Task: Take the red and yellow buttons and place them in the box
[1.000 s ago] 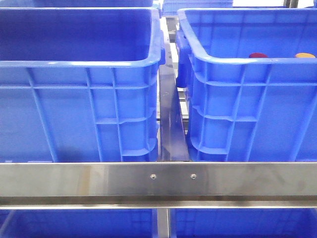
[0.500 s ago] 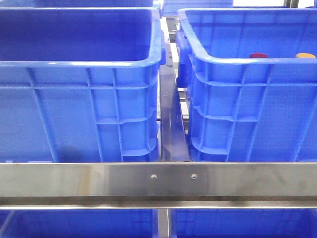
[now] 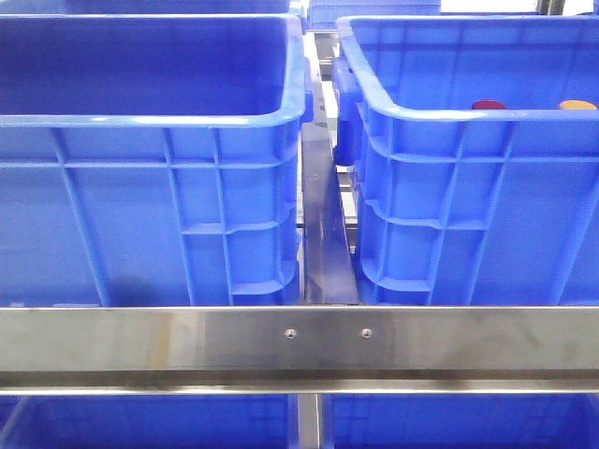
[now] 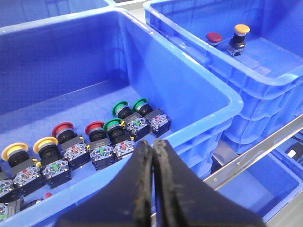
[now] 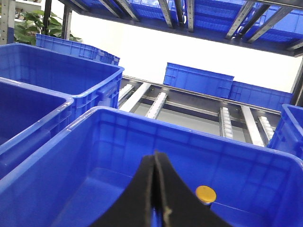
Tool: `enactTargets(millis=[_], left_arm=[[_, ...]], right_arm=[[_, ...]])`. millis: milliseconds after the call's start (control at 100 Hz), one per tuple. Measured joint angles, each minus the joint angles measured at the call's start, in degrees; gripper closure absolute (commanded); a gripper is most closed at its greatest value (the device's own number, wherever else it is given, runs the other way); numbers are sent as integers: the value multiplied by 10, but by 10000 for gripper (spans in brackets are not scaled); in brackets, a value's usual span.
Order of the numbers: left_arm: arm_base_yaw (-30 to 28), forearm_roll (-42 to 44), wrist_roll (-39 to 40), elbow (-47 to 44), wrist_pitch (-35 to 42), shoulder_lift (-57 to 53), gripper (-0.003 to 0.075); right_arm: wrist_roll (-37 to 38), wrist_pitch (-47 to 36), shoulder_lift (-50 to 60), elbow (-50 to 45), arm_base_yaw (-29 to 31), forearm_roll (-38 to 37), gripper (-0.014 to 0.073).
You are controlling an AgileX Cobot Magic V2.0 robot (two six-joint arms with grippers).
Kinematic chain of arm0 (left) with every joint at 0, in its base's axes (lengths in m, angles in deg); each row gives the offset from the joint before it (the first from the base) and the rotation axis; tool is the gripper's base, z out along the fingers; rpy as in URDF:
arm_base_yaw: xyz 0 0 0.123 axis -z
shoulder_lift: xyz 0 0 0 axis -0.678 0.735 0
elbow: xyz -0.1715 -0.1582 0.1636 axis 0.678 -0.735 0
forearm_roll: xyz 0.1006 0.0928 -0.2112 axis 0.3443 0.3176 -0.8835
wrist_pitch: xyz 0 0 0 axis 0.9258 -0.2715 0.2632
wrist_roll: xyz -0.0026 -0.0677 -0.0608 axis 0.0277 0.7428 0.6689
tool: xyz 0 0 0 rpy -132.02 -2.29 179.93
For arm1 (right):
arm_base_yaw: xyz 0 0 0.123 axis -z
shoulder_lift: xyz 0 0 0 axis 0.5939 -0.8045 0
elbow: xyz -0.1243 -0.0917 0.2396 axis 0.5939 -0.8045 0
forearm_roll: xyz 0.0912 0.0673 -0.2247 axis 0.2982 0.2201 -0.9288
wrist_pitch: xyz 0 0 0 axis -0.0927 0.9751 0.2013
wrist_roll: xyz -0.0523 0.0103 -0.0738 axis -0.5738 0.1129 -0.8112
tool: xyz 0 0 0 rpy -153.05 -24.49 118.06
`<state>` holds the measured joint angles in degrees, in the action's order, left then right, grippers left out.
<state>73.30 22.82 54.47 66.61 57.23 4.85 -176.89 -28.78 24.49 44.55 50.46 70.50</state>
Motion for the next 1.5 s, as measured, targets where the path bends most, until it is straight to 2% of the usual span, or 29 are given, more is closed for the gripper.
enactTargets(millis=[150, 260, 580, 780, 900, 1020, 1120, 1220, 1500], left_arm=[[-4, 0, 0, -2, 2, 0, 739], [-30, 0, 0, -2, 3, 0, 739], [-184, 15, 0, -6, 5, -5, 739], [-257, 34, 1, -54, 19, -73, 739], [-289, 95, 56, -102, 26, -131, 739], [-306, 174, 154, -159, 28, -195, 739], [-310, 202, 200, -212, 28, -253, 739], [-310, 209, 214, -265, 28, -311, 739], [-316, 196, 218, -266, 39, -323, 739]], right_arm=[[0, 0, 0, 0, 0, 0, 662], [0, 0, 0, 0, 0, 0, 662], [0, 1, 0, -2, 0, 0, 662], [0, 1, 0, -2, 0, 0, 662], [0, 1, 0, -2, 0, 0, 662], [0, 1, 0, -2, 0, 0, 662], [0, 1, 0, -2, 0, 0, 662], [0, 1, 0, -2, 0, 0, 662], [0, 4, 0, -2, 0, 0, 662]])
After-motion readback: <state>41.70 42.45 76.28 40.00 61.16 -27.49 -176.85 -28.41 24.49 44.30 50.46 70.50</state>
